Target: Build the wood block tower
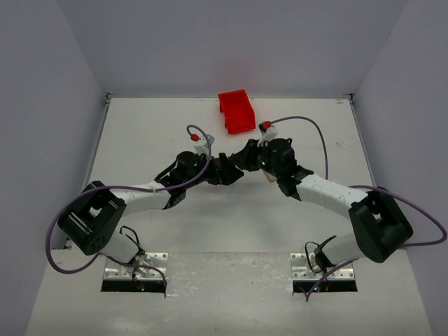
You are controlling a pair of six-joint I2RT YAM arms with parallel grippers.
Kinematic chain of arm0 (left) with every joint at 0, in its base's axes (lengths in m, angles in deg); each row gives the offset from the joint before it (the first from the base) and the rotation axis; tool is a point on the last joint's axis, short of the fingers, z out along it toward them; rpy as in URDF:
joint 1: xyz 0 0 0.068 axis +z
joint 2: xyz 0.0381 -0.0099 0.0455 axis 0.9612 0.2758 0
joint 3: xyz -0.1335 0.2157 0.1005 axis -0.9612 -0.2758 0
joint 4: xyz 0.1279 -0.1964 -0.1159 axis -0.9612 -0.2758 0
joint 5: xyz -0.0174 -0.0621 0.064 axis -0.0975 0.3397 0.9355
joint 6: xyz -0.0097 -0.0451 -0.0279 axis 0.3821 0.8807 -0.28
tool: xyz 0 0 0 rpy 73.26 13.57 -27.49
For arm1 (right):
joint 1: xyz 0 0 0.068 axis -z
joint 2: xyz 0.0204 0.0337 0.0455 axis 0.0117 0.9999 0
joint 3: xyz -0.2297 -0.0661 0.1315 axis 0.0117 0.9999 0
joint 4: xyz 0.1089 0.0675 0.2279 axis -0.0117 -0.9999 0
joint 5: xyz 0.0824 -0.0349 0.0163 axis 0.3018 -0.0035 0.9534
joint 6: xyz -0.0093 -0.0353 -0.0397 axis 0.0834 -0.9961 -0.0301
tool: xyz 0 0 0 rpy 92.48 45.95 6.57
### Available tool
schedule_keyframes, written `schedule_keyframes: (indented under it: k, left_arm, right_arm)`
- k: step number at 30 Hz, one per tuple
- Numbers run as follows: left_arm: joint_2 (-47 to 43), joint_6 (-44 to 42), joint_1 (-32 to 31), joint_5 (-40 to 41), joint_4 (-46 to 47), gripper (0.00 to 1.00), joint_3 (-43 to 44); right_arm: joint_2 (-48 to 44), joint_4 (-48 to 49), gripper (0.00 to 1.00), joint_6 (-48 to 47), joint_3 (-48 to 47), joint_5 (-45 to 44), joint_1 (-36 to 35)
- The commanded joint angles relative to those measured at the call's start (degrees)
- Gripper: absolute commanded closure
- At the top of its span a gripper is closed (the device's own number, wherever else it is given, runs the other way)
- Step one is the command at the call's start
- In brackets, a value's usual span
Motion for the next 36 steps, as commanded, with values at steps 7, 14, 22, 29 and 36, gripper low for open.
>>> schedule_keyframes:
  k: [7, 14, 22, 29, 36]
  left_arm:
    - [-12.5, -5.4, -0.4, -0.2, -2.5, 0.0, -1.4]
    - [-16.9, -7.2, -0.3, 10.1, -7.7, 0.0, -1.5]
    - [-9.8, -7.3, 7.6, 11.6, -15.1, 0.0, 5.7]
    - [-8.8, -9.0, 13.5, 10.0, -15.6, 0.0, 4.7]
    - [-9.1, -9.2, 13.5, 13.8, -16.3, 0.0, 3.9]
  right_arm:
    - [8.0, -32.7, 1.0, -26.8, -22.6, 12.7, 11.5]
    - [17.4, -50.4, 1.0, -41.6, -34.8, 4.0, 12.9]
    - [27.9, -67.6, 1.0, -44.7, -48.7, -1.9, 13.0]
    - [28.7, -68.0, 1.0, -45.7, -47.9, -2.6, 13.0]
    - [31.1, -70.3, 1.0, -44.5, -48.9, -4.7, 13.0]
